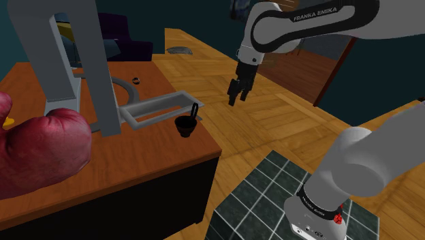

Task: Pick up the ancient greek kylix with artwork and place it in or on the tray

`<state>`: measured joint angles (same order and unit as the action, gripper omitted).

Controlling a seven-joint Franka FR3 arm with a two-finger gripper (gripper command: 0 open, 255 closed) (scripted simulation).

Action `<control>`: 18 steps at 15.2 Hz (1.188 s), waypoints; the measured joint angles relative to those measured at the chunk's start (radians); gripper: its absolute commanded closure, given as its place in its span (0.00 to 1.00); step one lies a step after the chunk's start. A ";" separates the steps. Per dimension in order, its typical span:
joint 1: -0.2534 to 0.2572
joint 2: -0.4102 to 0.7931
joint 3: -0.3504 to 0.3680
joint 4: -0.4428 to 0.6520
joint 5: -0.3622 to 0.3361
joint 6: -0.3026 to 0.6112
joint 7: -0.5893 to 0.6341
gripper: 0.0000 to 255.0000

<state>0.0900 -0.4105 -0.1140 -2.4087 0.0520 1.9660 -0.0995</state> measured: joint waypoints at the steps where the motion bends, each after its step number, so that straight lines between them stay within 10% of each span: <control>1: 0.007 0.034 -0.005 0.011 0.010 0.034 -0.019 0.00; 18: 0.091 0.493 0.001 0.225 0.221 0.396 -0.288 0.00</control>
<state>0.1809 0.0830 -0.1125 -2.1838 0.2726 2.3622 -0.3875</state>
